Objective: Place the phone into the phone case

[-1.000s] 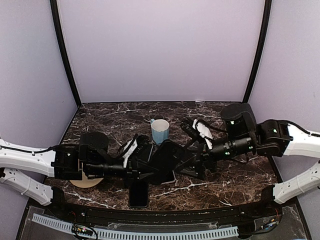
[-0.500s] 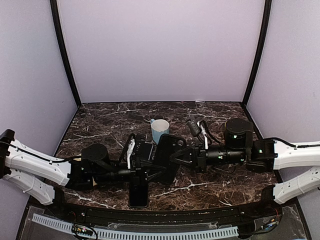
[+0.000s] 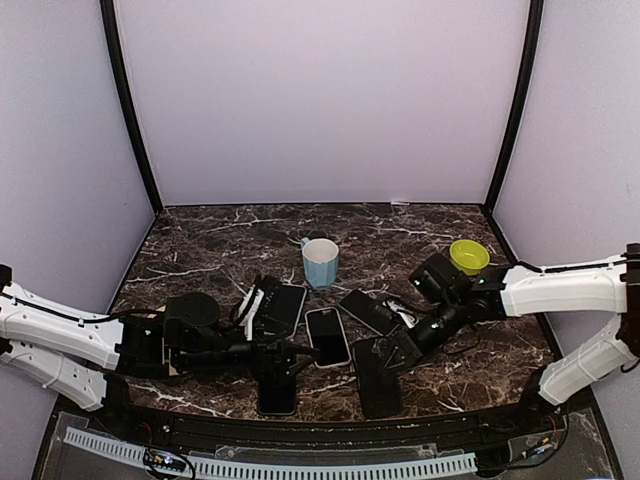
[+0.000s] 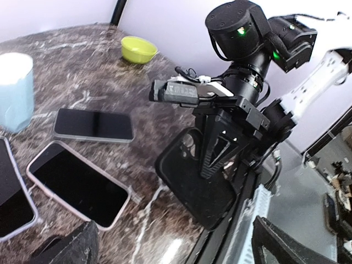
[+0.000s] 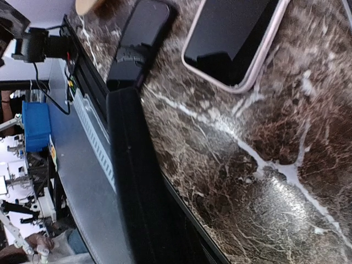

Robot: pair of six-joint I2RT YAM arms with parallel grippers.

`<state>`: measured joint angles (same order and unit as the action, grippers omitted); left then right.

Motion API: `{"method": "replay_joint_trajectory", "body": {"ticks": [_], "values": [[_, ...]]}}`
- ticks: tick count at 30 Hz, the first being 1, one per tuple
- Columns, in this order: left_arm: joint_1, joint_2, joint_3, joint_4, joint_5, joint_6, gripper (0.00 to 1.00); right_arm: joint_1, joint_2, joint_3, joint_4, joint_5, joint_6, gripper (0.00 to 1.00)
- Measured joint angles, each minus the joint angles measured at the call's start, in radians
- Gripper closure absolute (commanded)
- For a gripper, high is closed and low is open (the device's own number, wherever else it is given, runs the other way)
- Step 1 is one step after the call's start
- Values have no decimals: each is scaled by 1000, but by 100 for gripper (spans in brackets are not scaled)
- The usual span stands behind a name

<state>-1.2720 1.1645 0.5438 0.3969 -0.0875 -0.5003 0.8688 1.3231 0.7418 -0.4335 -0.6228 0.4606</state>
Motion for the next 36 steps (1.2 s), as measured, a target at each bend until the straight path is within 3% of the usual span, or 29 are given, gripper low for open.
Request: {"method": "replay_joint_trajectory", "body": {"ticks": [3,7,11,12,13,17,23,30,36], "values": [[0,12,8,-62,-25,8,1,-29,122,0,-23,-43,-61,99],[0,36,28,-112,-34,16,1,-83,240,37,-81,-36,-126,44],[0,42,30,-141,-42,21,1,-109,288,111,-142,17,-183,29],[0,42,30,-146,-43,22,1,-112,291,143,-169,47,-199,9],[0,42,30,-150,-45,23,1,-114,293,184,-205,84,-215,2],[0,42,30,-164,-50,26,1,-122,295,385,-328,280,-251,2],[0,42,30,-169,-56,42,1,-130,404,614,-358,539,-309,1],[0,42,50,-201,-68,63,1,-132,695,709,-358,616,-389,2],[0,55,60,-217,-69,73,1,-130,744,754,-361,625,-421,4]]}}
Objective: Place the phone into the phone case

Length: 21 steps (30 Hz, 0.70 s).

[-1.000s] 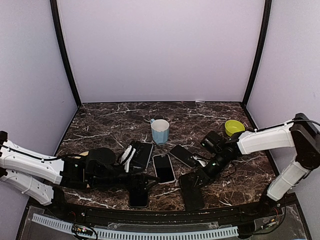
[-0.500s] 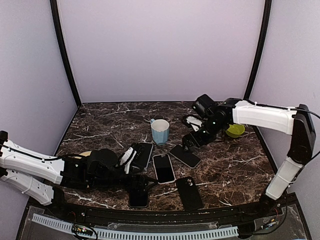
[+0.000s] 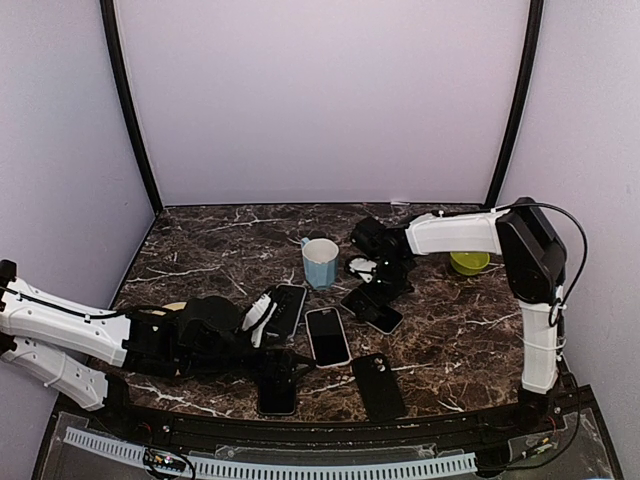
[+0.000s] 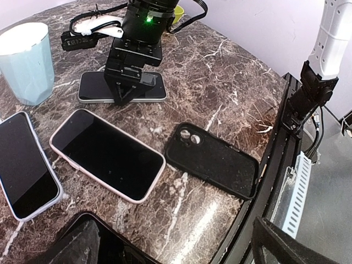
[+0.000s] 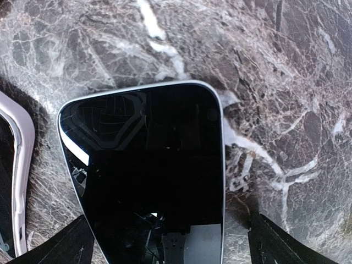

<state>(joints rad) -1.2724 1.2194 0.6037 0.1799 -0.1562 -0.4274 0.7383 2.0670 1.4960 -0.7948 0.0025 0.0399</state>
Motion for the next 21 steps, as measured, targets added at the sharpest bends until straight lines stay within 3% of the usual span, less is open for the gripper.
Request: {"method": "replay_joint_trajectory", "body": {"ticks": [3,13,21], "values": [[0,6,0,-5,0,2,1,6,2,0,0,19,-5,12],[0,7,0,-24,-9,6,1,46,3,-2,21,93,14,52],[0,7,0,-32,-21,6,1,55,-23,-27,34,134,68,68]]}}
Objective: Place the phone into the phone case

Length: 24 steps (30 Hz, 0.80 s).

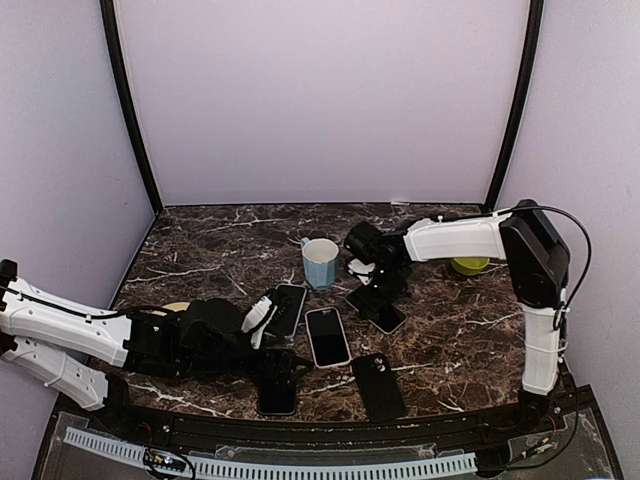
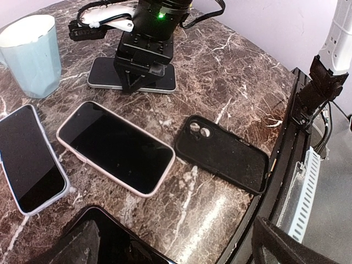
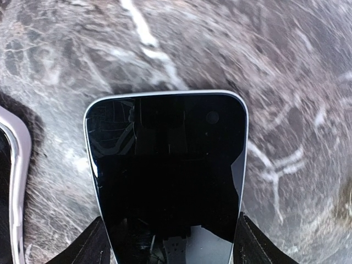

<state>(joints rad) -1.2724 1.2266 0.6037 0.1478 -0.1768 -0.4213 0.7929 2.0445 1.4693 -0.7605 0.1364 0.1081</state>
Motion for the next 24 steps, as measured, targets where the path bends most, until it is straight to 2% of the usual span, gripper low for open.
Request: {"method": "replay_joint_trajectory", "body": {"ticks": [3,11,14,17,20,24], "values": [[0,0,0,-2,-5,0,1,3,-49,-38,9,28,39,66],[0,20,1,-9,-11,-13,3,50,-312,-138,42,140,222,74],[0,62,11,-20,-10,-33,3,151,-417,-216,53,184,364,77],[-6,114,33,-31,-8,-51,3,311,-504,-317,61,205,543,85],[-22,161,59,-38,-8,-64,3,449,-530,-390,66,215,706,88],[-42,201,95,-51,-8,-74,4,525,-528,-465,74,228,864,90]]}}
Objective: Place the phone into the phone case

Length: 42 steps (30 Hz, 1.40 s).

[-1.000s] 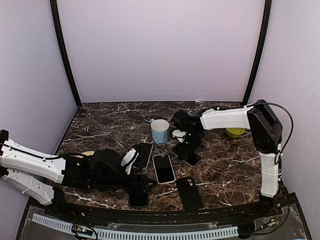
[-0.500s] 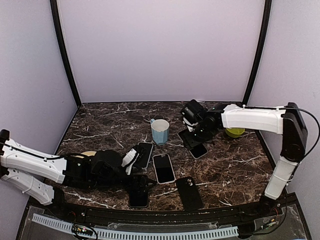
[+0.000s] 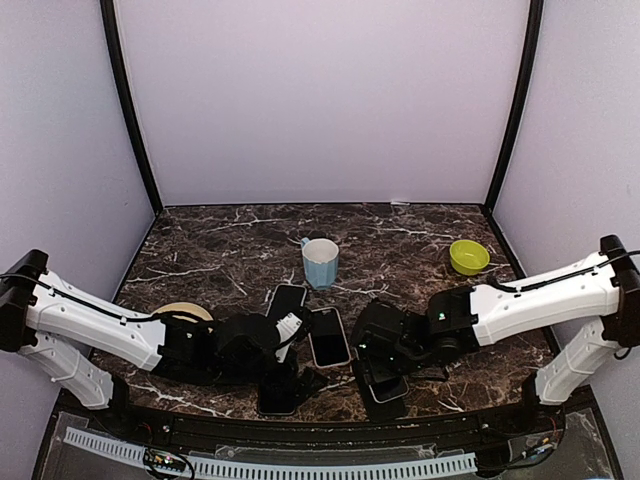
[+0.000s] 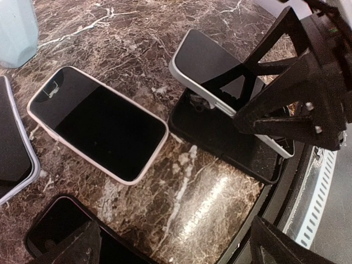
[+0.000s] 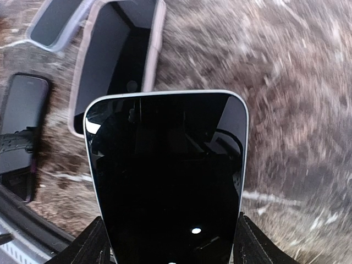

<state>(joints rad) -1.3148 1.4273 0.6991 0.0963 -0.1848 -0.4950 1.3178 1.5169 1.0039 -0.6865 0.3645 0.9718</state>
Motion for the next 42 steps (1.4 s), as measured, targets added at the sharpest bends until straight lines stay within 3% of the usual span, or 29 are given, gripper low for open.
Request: {"method": "replay_joint_trajectory", "body": {"ticks": [14,31,34,39,42], "values": [[-14,2,18,-33,-22,-15,3,68,129,-36,32,3,176,94],[-14,-31,18,-39,-42,-14,3,81,187,-19,17,61,216,94],[-14,-31,18,-39,-42,-13,3,80,197,-14,13,76,220,80],[-14,-31,18,-39,-42,-6,2,80,205,-4,2,78,220,25],[-14,-31,18,-39,-42,-3,2,79,210,6,-10,77,219,4]]}}
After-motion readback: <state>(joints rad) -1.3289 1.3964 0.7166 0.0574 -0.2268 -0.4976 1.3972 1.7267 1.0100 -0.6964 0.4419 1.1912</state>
